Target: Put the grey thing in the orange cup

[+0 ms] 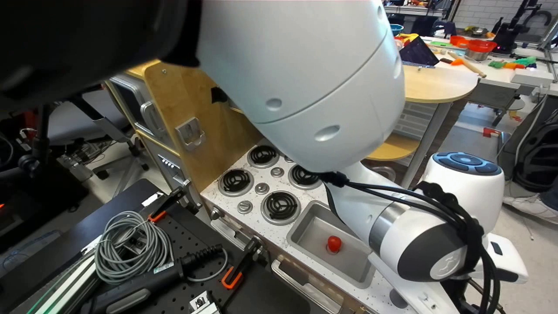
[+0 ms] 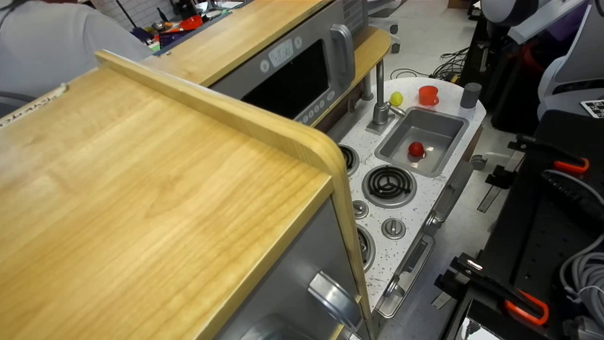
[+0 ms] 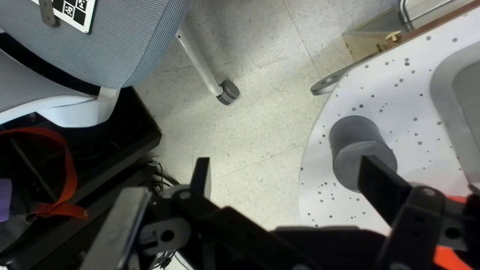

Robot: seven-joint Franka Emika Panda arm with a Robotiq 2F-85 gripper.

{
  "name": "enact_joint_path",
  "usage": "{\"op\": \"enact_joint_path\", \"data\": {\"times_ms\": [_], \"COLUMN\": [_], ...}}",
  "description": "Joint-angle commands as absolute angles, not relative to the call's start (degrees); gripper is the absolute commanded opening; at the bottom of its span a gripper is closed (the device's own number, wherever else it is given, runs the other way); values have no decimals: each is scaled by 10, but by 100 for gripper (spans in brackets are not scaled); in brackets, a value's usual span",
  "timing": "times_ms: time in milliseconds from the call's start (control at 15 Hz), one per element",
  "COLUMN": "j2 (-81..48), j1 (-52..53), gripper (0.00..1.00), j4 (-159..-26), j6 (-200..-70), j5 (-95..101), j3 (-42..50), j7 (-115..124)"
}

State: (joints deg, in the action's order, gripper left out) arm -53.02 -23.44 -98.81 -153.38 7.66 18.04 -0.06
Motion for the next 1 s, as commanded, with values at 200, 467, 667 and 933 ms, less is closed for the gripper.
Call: {"op": "enact_joint_path", "data": {"times_ms": [200, 467, 667, 933], "j2": [-559, -572, -586, -611], "j1": [-268, -267, -266, -270], "gripper": [100, 100, 100, 100], "j4": [-910, -878, -857, -827], "j6": [-1453, -1403, -1391, -1379], "j5": [51, 48, 54, 55], "j3": [121, 115, 120, 118], "j7": [-78, -98, -107, -121]}}
